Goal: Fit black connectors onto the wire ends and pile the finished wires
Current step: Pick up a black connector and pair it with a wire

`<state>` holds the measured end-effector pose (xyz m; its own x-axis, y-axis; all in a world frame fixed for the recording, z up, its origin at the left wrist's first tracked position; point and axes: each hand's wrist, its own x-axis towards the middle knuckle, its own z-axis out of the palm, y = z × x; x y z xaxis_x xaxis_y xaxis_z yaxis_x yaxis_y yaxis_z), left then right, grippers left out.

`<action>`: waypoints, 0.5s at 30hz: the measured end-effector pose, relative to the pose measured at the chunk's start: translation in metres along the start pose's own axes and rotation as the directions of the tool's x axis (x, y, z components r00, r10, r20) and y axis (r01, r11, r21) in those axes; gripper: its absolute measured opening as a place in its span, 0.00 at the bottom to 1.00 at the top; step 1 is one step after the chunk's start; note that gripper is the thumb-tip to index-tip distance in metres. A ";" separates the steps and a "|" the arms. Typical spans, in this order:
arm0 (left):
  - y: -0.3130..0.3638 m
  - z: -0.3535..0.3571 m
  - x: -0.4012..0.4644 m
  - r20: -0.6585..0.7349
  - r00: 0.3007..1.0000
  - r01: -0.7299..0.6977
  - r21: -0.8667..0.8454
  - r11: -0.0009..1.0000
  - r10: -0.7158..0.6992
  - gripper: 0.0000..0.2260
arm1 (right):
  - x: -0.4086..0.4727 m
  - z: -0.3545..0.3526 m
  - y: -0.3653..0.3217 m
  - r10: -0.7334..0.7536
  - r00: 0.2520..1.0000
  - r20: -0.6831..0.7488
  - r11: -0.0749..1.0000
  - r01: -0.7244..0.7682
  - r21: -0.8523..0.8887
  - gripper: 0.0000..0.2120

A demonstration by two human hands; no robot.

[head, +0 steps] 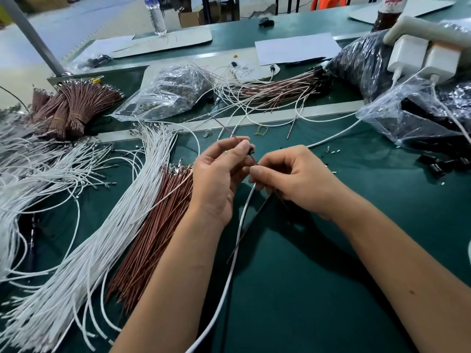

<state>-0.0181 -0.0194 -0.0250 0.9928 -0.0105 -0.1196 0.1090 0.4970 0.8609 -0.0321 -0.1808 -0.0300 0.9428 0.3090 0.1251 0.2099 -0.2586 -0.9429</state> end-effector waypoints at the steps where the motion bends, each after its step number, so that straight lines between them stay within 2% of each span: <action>1: -0.002 0.001 -0.001 0.018 1.000 -0.001 0.015 1.000 0.001 0.03 | 0.000 0.000 0.000 0.011 1.000 -0.009 1.000 -0.011 0.016 0.11; 3: -0.002 0.001 -0.002 0.024 1.000 -0.011 0.014 1.000 0.011 0.04 | -0.001 -0.005 0.000 0.041 0.997 0.060 0.999 -0.040 -0.009 0.11; 6: -0.001 -0.001 -0.002 0.044 0.998 -0.039 -0.001 0.999 0.039 0.05 | -0.005 -0.013 -0.004 0.092 0.953 0.288 0.991 -0.061 -0.116 0.10; 7: -0.001 0.000 -0.002 0.062 0.997 -0.041 0.000 0.999 0.041 0.05 | -0.005 -0.013 -0.005 0.096 0.944 0.315 0.989 -0.055 -0.135 0.10; 9: -0.002 0.001 -0.004 0.084 0.996 -0.037 0.013 0.999 0.036 0.05 | -0.004 -0.010 -0.004 0.078 0.972 0.221 0.993 -0.055 -0.109 0.11; 12: -0.006 0.001 -0.004 0.088 0.995 -0.065 0.121 0.990 0.055 0.06 | -0.001 -0.009 0.000 0.102 0.994 -0.030 0.990 -0.098 0.106 0.10; 13: -0.006 0.001 -0.005 0.089 0.994 -0.074 0.157 0.985 0.061 0.05 | 0.000 -0.010 0.001 0.117 0.992 -0.052 0.985 -0.109 0.135 0.10; 15: -0.006 0.001 -0.005 0.077 0.995 -0.071 0.153 0.986 0.060 0.05 | -0.001 -0.014 0.001 0.143 0.990 0.018 0.981 -0.144 0.129 0.09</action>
<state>-0.0233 -0.0233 -0.0295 0.9984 -0.0479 -0.0296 0.0448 0.3581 0.9326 -0.0290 -0.1939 -0.0273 0.9584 0.2850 -0.0164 0.0367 -0.1802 -0.9830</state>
